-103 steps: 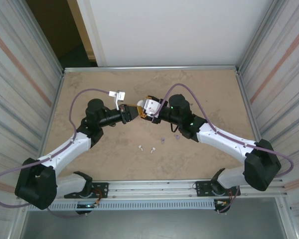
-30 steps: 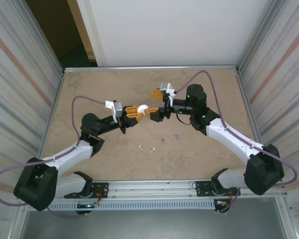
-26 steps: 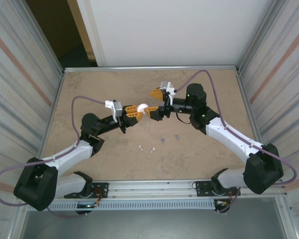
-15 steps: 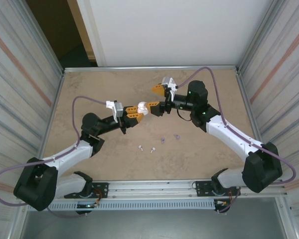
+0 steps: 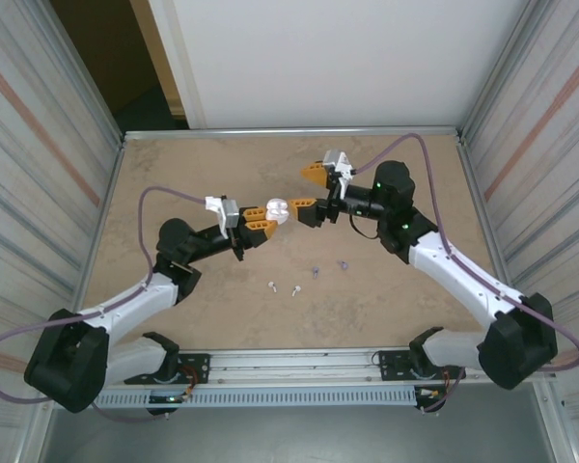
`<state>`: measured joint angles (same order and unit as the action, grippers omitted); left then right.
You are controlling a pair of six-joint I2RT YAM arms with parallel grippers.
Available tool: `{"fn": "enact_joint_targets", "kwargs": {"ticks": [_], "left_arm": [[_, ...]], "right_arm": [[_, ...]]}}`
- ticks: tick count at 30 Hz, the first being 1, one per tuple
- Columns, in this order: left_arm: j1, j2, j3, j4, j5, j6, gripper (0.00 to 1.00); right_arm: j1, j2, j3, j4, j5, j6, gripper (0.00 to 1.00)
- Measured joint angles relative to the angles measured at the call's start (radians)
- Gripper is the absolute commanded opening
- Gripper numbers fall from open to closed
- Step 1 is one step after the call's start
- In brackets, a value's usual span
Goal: Insert the wireless bluetooth earbuds into the charging case
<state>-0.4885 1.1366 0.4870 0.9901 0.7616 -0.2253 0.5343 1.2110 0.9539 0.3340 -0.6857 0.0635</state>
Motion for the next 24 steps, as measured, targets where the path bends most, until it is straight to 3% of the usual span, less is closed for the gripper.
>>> {"fn": "enact_joint_targets", "kwargs": {"ticks": [10, 18, 24], "left_arm": [[-0.001, -0.074, -0.034, -0.051, -0.009, 0.021, 0.00], [-0.001, -0.129, -0.042, -0.060, -0.014, 0.023, 0.00], [-0.001, -0.158, -0.043, -0.063, -0.014, 0.022, 0.00]], "right_arm": [[0.000, -0.141, -0.093, -0.125, 0.180, 0.010, 0.82], [0.000, -0.171, -0.096, -0.372, 0.323, 0.092, 0.83], [0.000, -0.173, -0.096, -0.515, 0.349, 0.165, 0.80]]}}
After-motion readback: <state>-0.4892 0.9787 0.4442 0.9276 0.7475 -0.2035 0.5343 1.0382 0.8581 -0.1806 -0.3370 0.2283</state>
